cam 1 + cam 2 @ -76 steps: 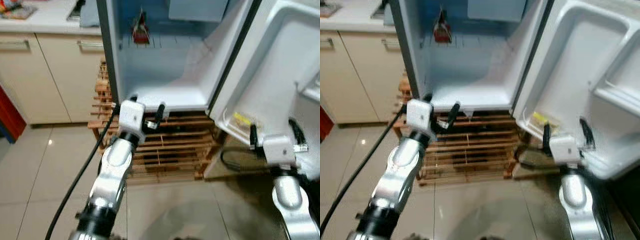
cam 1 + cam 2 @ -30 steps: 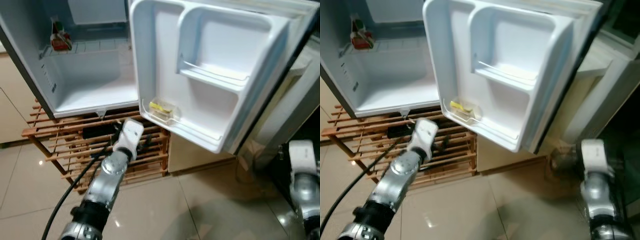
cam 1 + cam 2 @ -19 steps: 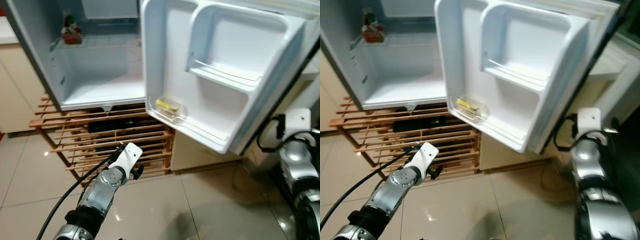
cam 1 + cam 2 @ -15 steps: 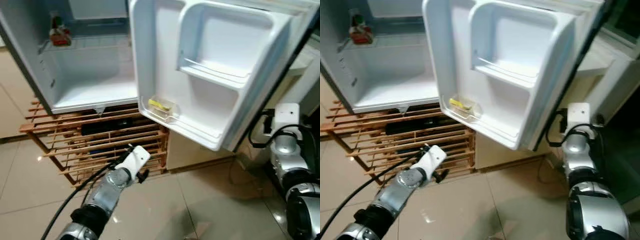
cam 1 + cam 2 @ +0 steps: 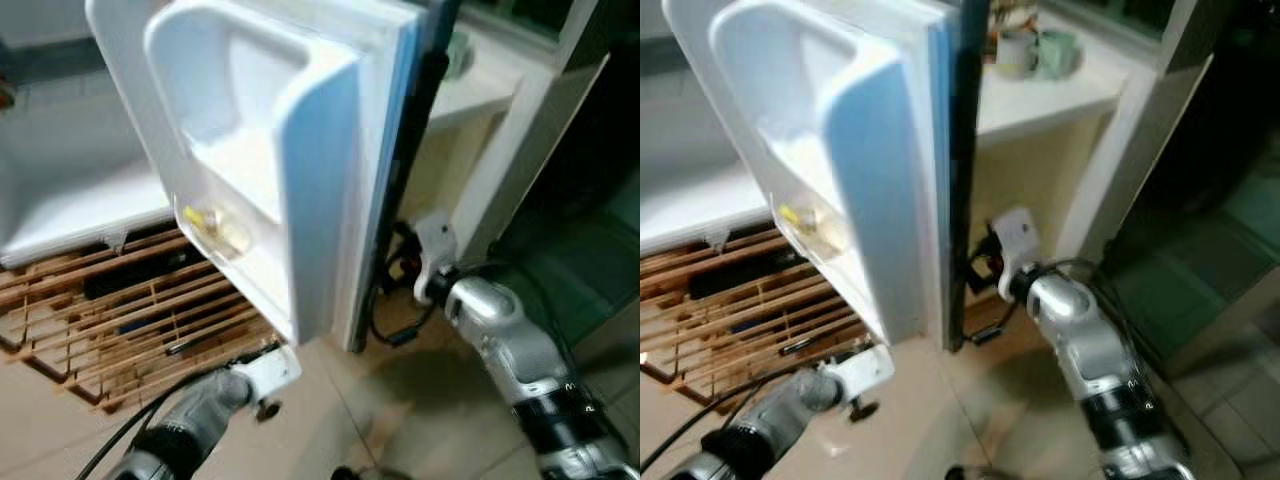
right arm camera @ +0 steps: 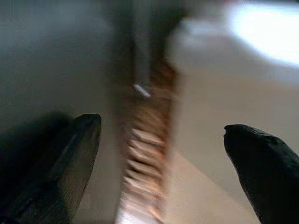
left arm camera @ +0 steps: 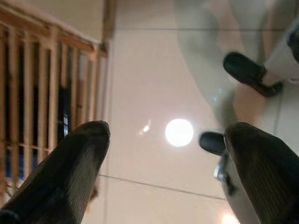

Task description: Restocking fridge

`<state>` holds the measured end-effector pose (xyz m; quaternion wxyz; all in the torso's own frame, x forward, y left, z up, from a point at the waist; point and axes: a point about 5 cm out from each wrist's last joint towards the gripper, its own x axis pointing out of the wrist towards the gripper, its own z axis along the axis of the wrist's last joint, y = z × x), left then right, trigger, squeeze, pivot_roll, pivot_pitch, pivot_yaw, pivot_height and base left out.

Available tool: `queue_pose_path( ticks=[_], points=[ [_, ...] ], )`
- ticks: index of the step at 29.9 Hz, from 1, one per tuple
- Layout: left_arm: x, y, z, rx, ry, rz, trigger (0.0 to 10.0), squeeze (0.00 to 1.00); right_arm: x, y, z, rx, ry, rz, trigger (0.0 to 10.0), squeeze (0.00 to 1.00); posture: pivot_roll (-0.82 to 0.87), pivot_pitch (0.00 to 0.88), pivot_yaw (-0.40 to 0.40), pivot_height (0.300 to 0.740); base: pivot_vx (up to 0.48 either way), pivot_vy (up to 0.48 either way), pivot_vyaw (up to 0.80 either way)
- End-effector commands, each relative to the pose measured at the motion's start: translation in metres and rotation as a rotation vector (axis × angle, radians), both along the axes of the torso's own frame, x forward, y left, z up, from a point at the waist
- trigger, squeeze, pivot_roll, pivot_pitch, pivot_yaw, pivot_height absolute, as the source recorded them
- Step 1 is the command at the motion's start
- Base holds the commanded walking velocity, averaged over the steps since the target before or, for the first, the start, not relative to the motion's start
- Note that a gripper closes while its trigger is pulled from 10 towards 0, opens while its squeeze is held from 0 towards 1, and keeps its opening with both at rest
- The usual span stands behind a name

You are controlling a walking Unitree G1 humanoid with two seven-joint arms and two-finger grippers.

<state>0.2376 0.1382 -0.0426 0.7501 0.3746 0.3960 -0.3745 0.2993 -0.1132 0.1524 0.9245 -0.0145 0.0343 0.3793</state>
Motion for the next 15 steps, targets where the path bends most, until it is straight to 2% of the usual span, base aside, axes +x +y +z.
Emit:
queue_pose_path(
  ticks=[1, 2, 3, 4, 6, 9, 12, 15],
  points=[
    [0.002, -0.008, 0.001, -0.002, -0.010, -0.047, 10.0, 0.00, -0.004, 0.009, 0.014, 0.056, -0.015, 0.068, 10.0, 0.00, -0.09, 0.000, -0.013, 0.740, 0.000, 0.000, 0.00],
    [-0.002, -0.008, -0.003, 0.008, 0.009, -0.060, 10.0, 0.00, -0.006, 0.007, 0.016, 0.074, -0.004, 0.081, 10.0, 0.00, -0.09, 0.000, -0.015, 0.740, 0.000, 0.000, 0.00],
    [-0.018, -0.014, -0.016, 0.008, 0.046, -0.068, 10.0, 0.00, -0.005, -0.003, 0.016, 0.080, 0.021, 0.055, 10.0, 0.00, -0.08, 0.000, -0.020, 0.740, 0.000, 0.000, 0.00],
    [-0.018, -0.014, -0.016, 0.008, 0.046, -0.068, 10.0, 0.00, -0.005, -0.003, 0.016, 0.080, 0.021, 0.055, 10.0, 0.00, -0.08, 0.000, -0.020, 0.740, 0.000, 0.000, 0.00],
    [-0.034, -0.023, -0.026, 0.002, 0.068, -0.068, 10.0, 0.00, -0.004, -0.011, 0.011, 0.034, 0.030, 0.012, 10.0, 0.00, -0.08, 0.000, -0.022, 0.740, 0.000, 0.000, 0.00],
    [-0.054, -0.045, -0.038, -0.018, 0.072, -0.041, 10.0, 0.00, -0.003, -0.016, 0.009, -0.022, 0.047, -0.056, 10.0, 0.00, -0.08, 0.000, -0.026, 0.740, 0.000, 0.000, 0.00],
    [-0.058, -0.050, -0.041, -0.030, 0.077, -0.021, 10.0, 0.00, -0.002, -0.018, 0.006, -0.048, 0.047, -0.073, 10.0, 0.00, -0.08, 0.000, -0.028, 0.740, 0.000, 0.000, 0.00],
    [-0.070, -0.051, -0.046, -0.024, 0.114, -0.015, 10.0, 0.00, -0.001, -0.023, 0.003, -0.067, 0.067, -0.110, 10.0, 0.00, -0.08, 0.000, -0.030, 0.740, 0.000, 0.000, 0.00]
  ],
)
